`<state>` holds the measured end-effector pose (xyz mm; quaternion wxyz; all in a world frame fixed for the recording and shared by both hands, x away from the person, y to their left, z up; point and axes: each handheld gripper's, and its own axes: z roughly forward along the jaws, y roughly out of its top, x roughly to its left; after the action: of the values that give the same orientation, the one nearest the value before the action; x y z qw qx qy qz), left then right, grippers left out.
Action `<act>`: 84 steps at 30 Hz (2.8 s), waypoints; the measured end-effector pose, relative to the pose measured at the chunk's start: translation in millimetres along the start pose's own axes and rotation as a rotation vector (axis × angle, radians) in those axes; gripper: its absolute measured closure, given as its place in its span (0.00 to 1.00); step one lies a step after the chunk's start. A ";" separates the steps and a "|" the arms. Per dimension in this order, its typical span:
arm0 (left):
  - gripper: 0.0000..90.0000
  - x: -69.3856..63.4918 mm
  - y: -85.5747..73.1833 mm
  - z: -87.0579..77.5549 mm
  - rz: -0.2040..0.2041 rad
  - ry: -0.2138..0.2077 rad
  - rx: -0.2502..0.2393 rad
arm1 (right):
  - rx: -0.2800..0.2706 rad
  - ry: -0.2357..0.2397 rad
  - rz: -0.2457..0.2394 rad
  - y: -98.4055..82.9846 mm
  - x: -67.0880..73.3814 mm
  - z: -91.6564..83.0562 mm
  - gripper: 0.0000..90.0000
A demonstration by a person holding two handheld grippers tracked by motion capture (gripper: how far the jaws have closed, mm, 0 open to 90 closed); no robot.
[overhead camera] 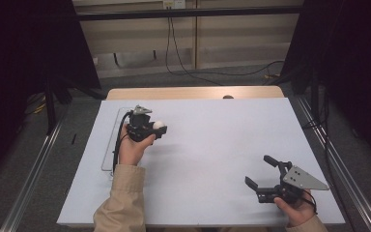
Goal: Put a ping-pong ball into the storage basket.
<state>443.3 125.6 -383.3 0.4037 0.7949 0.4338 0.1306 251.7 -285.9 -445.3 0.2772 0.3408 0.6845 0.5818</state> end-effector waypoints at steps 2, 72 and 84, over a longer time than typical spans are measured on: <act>0.57 0.5 -0.2 -0.5 -0.012 0.002 -0.009 | -0.001 0.001 -0.003 0.1 0.2 -0.1 0.04; 0.57 41.6 -11.2 -33.5 -0.087 0.125 -0.056 | -0.003 0.003 -0.006 0.5 0.5 0.3 0.04; 0.57 48.1 -14.5 -36.0 -0.084 0.167 -0.046 | -0.003 0.003 -0.009 0.6 0.5 0.6 0.04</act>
<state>443.1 187.2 -378.1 0.3893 0.7530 0.4956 0.1892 251.9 -285.1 -444.9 0.2792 0.3365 0.6854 0.5822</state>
